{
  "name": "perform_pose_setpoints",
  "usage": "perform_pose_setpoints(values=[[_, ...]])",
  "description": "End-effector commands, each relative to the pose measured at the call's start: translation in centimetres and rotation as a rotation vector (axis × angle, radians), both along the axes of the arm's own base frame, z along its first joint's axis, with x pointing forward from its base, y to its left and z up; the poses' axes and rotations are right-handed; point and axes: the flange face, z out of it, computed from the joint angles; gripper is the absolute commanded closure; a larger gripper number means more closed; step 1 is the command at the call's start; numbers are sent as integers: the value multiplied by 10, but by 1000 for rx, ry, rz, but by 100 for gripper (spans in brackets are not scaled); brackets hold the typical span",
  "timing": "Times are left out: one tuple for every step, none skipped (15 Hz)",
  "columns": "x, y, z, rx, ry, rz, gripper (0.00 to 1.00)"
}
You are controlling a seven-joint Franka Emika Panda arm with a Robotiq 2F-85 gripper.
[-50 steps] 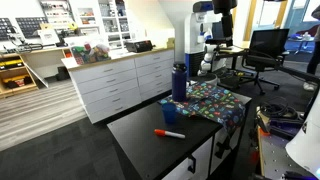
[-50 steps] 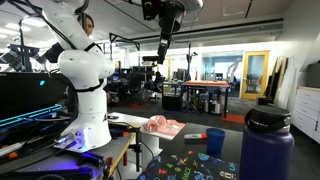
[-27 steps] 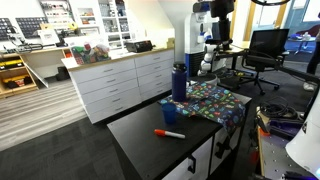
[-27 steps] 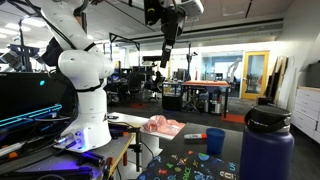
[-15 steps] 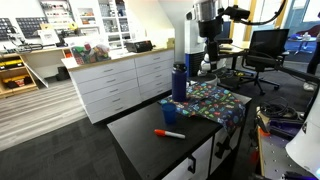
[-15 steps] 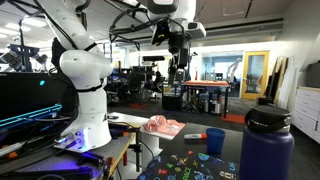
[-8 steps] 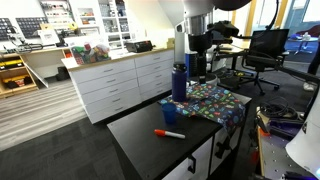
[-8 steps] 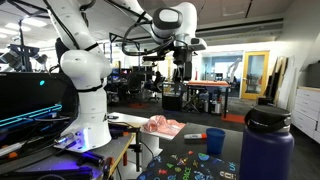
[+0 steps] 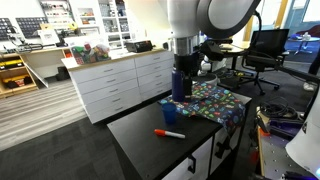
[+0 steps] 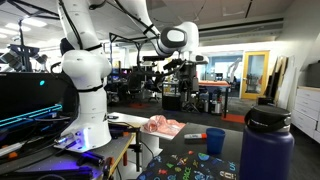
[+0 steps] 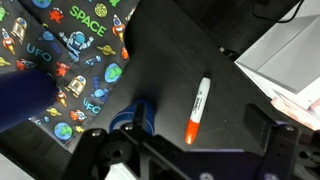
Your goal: Pick up the pen from the countertop and put it in the blue cup.
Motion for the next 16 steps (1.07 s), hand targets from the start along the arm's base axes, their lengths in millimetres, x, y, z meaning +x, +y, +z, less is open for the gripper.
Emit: perform_pose_setpoints(values=[[22,19,-25,16,-4,3,0],[25,23,-31,22,-2,6,0],[30,28,-36,24,-3,6,0],[34,31,-40,26,-4,5,0],[38,34,-44,31,-5,2,0],[43,37,-47,35,-7,-7,0],[47,38,-49,36,-10,-14,0],[52,38,-52,36,-15,-33,0],[55,38,-53,41,-19,-50,0],[60,38,-54,43,-25,-74,0],[63,38,-56,42,-32,-99,0],[66,38,-57,45,-37,-118,0],[69,38,-58,48,-40,-136,0],[71,39,-60,46,-46,-150,0],[72,40,-62,45,-48,-162,0],[74,41,-64,42,-54,-176,0]])
